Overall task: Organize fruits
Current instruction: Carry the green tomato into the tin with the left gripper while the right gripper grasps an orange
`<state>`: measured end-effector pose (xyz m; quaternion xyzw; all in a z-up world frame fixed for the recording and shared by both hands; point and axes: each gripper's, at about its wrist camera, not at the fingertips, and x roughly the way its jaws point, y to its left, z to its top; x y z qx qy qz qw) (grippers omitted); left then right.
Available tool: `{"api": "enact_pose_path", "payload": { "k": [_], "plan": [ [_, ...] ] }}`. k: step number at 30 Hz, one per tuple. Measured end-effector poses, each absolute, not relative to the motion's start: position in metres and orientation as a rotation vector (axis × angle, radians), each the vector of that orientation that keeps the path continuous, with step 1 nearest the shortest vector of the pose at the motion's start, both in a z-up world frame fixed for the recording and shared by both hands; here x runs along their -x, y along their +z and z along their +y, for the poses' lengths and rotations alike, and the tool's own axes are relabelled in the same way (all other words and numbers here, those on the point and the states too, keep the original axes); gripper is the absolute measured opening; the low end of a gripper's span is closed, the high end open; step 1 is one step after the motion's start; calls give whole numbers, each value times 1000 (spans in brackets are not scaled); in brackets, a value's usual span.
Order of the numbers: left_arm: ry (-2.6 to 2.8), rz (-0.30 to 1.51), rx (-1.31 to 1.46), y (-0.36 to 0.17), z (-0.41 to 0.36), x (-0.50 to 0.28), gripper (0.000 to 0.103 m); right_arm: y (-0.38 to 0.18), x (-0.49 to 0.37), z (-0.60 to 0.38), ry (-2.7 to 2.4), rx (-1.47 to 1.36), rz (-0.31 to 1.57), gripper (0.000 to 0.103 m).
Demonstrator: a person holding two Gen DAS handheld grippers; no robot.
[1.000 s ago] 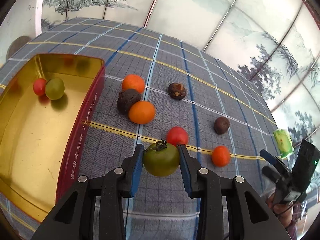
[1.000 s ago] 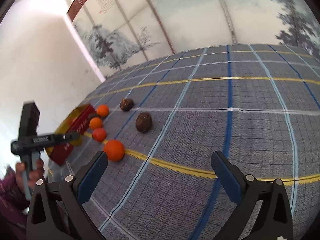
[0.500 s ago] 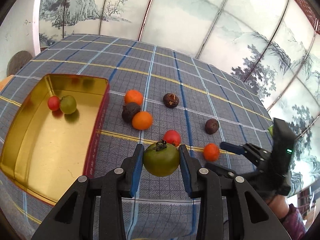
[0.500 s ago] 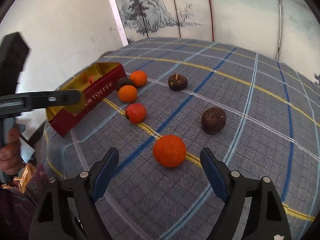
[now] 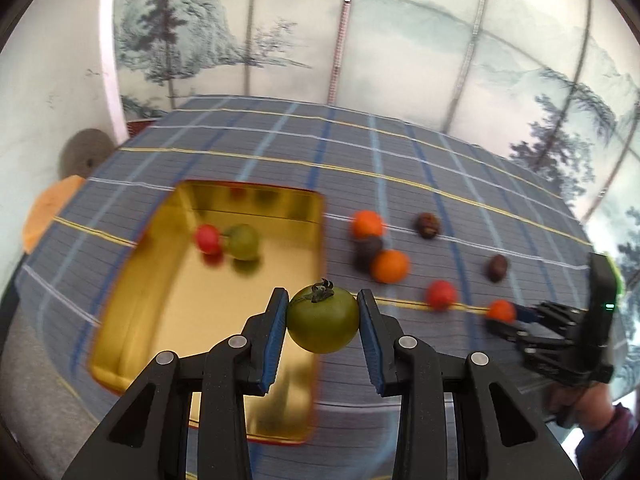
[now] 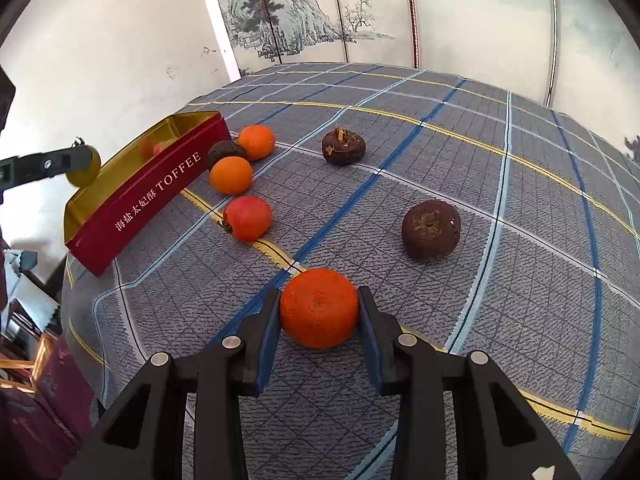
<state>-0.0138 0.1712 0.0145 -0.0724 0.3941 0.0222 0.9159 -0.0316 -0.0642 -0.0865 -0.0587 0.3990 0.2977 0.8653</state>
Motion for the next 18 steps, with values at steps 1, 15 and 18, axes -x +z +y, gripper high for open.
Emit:
{"api": "enact_pose_path", "payload": {
  "k": [1, 15, 18],
  "plan": [
    [70, 815, 133, 12, 180, 12, 36, -87, 31, -64, 625, 119, 835, 34],
    [201, 893, -13, -26, 236, -8, 36, -86, 32, -67, 624, 116, 834, 34],
    [213, 908, -29, -32, 243, -14, 36, -86, 31, -66, 617, 116, 834, 34]
  ]
}}
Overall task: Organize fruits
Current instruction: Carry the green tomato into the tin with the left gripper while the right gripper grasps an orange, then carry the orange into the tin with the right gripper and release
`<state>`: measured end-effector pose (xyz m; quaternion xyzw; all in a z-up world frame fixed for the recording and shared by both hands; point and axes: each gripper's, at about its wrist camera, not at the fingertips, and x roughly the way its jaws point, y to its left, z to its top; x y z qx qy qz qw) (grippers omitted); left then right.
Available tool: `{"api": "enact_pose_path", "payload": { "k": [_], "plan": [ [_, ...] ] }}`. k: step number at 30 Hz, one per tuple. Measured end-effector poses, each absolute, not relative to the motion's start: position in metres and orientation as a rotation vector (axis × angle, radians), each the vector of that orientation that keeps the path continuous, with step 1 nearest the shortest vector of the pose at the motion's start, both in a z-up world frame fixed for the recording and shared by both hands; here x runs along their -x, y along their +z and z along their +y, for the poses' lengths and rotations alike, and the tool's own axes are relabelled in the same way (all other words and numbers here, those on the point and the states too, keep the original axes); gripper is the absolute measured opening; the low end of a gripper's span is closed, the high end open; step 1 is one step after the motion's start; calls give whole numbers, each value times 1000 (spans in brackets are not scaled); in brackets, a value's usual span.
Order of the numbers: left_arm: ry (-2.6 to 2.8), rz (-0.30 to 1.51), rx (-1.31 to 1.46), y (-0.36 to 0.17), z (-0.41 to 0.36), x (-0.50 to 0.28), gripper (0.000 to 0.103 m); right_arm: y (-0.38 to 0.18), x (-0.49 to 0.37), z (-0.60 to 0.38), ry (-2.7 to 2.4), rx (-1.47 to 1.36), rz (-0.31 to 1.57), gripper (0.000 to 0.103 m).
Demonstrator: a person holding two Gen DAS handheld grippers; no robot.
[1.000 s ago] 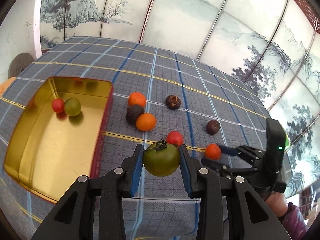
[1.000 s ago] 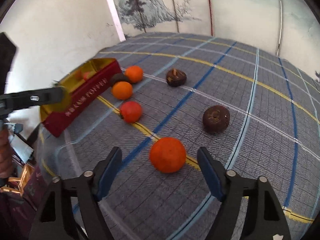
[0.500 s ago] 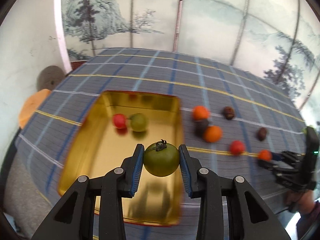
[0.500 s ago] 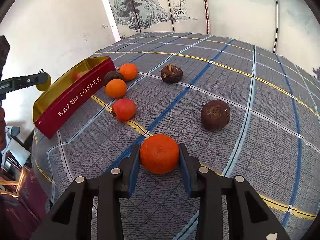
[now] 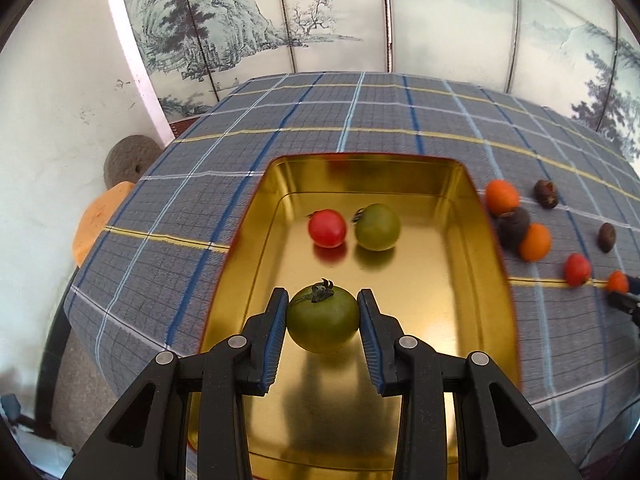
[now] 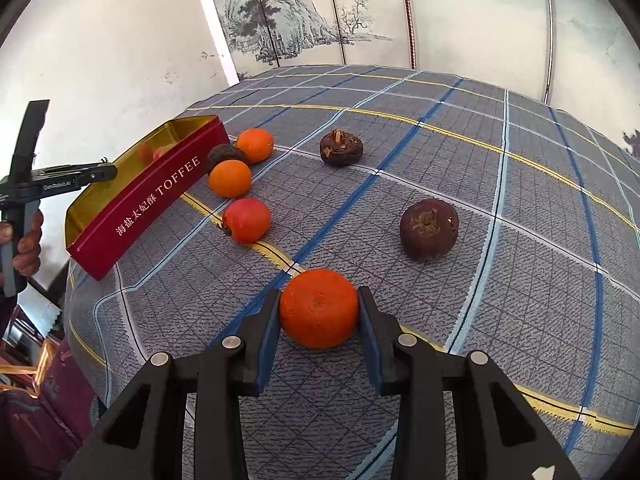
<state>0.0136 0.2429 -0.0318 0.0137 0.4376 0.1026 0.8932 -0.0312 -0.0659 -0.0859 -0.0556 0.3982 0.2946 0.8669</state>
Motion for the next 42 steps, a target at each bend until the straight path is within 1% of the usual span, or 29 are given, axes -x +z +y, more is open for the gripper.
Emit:
{"api": "enact_pose_path", "payload": {
  "k": [13, 25, 28, 34, 36, 42],
  "plan": [
    [243, 961, -109, -44, 257, -40, 38, -86, 31, -64, 610, 117, 832, 34],
    [283, 976, -156, -48, 264, -52, 38, -86, 32, -64, 610, 119, 832, 34],
    [297, 971, -166, -48, 265, -53, 40, -86, 32, -64, 604, 120, 832, 34],
    [263, 944, -121, -41, 267, -48, 48, -86, 31, -65, 592, 112, 841, 34],
    [242, 909, -92, -34, 268, -41, 55, -86, 31, -64, 587, 114, 846, 34],
    [221, 829, 17, -12, 277, -14, 65, -80, 38, -62, 580, 109, 850, 34]
  ]
}}
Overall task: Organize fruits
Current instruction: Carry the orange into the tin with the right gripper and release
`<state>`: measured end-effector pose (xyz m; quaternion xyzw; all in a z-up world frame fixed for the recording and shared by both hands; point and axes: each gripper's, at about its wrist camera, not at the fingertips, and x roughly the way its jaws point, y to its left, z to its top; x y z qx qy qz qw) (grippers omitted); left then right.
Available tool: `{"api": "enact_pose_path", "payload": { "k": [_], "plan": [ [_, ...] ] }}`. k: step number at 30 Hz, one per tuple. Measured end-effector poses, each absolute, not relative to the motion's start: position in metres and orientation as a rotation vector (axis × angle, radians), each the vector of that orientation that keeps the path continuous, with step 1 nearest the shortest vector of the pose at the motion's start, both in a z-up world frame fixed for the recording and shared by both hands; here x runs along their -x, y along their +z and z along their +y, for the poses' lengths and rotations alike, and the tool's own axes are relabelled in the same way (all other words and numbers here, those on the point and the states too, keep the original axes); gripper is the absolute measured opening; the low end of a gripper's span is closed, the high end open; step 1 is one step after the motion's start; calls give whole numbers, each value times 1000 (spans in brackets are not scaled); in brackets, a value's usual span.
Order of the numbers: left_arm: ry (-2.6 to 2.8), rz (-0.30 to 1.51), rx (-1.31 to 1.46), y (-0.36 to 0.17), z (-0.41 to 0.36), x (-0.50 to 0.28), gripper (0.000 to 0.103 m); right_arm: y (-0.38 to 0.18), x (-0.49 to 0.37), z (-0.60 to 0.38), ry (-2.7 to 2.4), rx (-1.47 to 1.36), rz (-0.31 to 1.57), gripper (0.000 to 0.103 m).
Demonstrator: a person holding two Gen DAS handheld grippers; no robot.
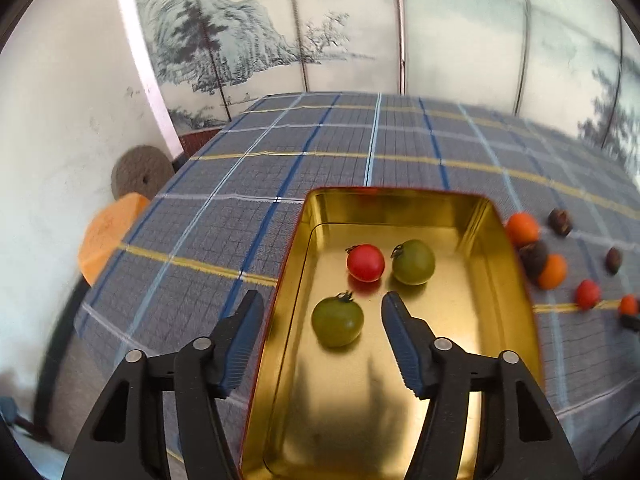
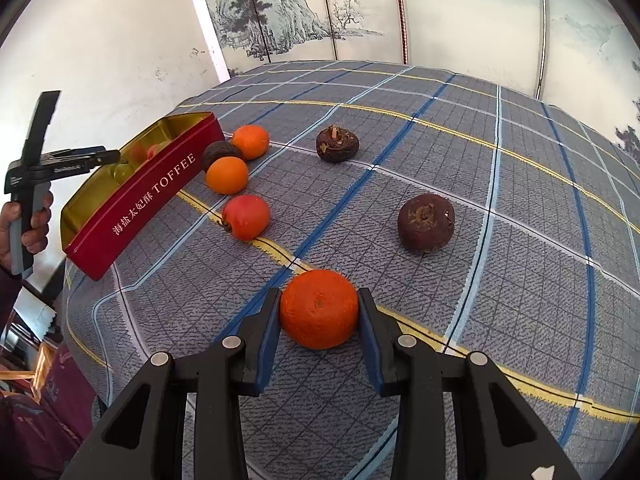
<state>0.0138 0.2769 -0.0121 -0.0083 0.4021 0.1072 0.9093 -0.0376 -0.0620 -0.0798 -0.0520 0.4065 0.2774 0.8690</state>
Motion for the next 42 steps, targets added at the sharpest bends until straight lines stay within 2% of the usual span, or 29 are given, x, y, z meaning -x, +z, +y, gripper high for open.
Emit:
{"api": "enact_pose_path", "payload": {
  "k": [7, 13, 15, 17, 21, 28, 42],
  "plan": [
    [232, 827, 144, -6, 287, 18, 66, -45, 49, -35, 650, 114, 793, 34],
    [242, 858, 113, -3, 282, 37, 70, -10, 44, 33, 838, 109, 742, 34],
    [274, 852, 80, -1, 279, 42, 85, -4, 37, 63, 907, 105, 739, 34],
    [298, 840, 48, 2, 277, 47, 92, -3, 32, 92, 959, 122, 740, 34],
    [295, 830, -4, 5, 273, 53, 97, -14, 19, 150, 1010, 208, 780, 34],
    [280, 796, -50, 6, 269, 64, 99, -39, 1, 203, 1007, 285, 863, 34],
    [245, 735, -51, 9, 268, 76, 99, -61, -17, 235, 949, 315, 924, 35]
  ]
}}
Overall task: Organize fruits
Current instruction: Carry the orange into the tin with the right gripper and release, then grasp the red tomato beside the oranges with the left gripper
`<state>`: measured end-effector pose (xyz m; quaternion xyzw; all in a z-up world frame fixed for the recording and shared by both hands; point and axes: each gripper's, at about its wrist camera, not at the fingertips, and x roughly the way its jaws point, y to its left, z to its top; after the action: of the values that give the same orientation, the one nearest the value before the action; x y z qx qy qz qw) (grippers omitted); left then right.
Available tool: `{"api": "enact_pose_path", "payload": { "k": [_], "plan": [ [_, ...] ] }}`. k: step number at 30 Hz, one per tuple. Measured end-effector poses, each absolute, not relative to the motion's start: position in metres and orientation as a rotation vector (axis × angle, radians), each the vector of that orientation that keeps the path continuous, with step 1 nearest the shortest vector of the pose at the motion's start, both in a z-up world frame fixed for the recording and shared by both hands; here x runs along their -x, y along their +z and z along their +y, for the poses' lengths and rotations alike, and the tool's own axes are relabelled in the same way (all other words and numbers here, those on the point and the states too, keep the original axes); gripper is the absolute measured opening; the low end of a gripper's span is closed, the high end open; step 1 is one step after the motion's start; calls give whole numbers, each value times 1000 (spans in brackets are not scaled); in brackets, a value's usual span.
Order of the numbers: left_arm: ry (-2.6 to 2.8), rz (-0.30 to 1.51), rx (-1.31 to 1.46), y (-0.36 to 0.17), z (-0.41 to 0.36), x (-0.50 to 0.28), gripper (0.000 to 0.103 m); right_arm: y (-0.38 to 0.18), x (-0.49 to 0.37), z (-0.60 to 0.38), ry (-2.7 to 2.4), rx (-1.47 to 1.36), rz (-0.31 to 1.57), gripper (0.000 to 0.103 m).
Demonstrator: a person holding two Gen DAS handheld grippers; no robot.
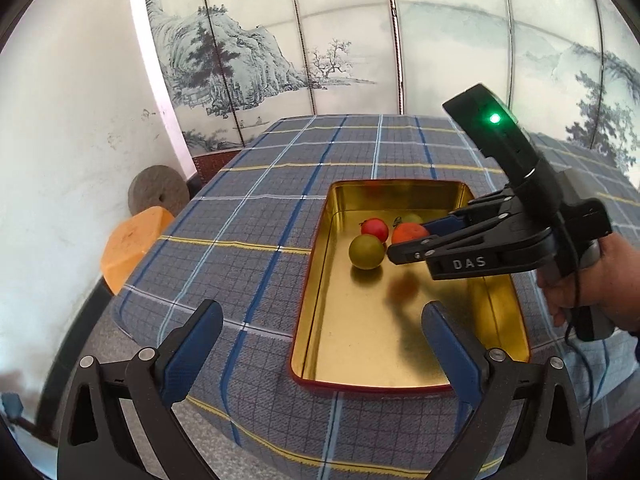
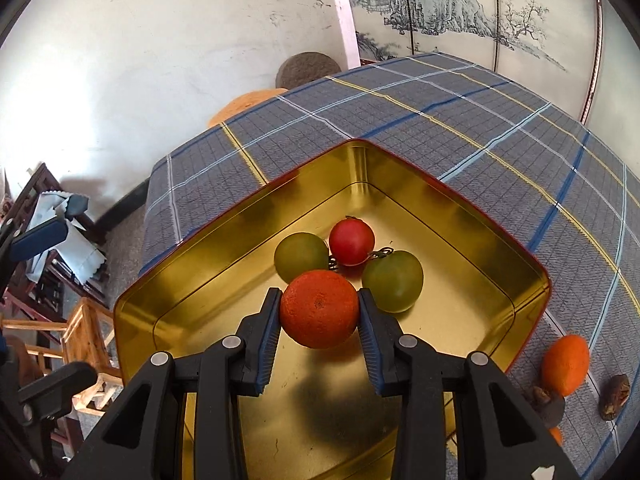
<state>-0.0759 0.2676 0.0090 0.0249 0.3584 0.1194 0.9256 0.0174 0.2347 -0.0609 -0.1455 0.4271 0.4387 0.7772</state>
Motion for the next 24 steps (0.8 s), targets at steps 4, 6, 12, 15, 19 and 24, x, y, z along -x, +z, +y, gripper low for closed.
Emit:
{"api": "enact_pose_path", "payload": {
  "k": [4, 6, 12, 15, 19, 24],
  "plan": [
    [250, 709, -29, 13, 267, 78, 99, -56, -19, 233, 945, 282, 909, 36],
    [236, 716, -19, 14, 267, 78, 99, -48, -18, 228, 956, 241, 882, 46],
    [208, 740, -46, 17, 255, 78, 99, -19, -1, 194, 985, 141, 778, 67],
    [194, 758, -86, 17, 244, 78, 99, -9, 16, 160, 980, 105, 728, 75],
    [186, 754, -156, 18, 221, 75, 99, -8, 34, 101, 908, 87, 697, 78],
    [144, 758, -188, 23, 197, 68, 99, -20, 41, 12, 739, 48, 711, 81]
  ]
}}
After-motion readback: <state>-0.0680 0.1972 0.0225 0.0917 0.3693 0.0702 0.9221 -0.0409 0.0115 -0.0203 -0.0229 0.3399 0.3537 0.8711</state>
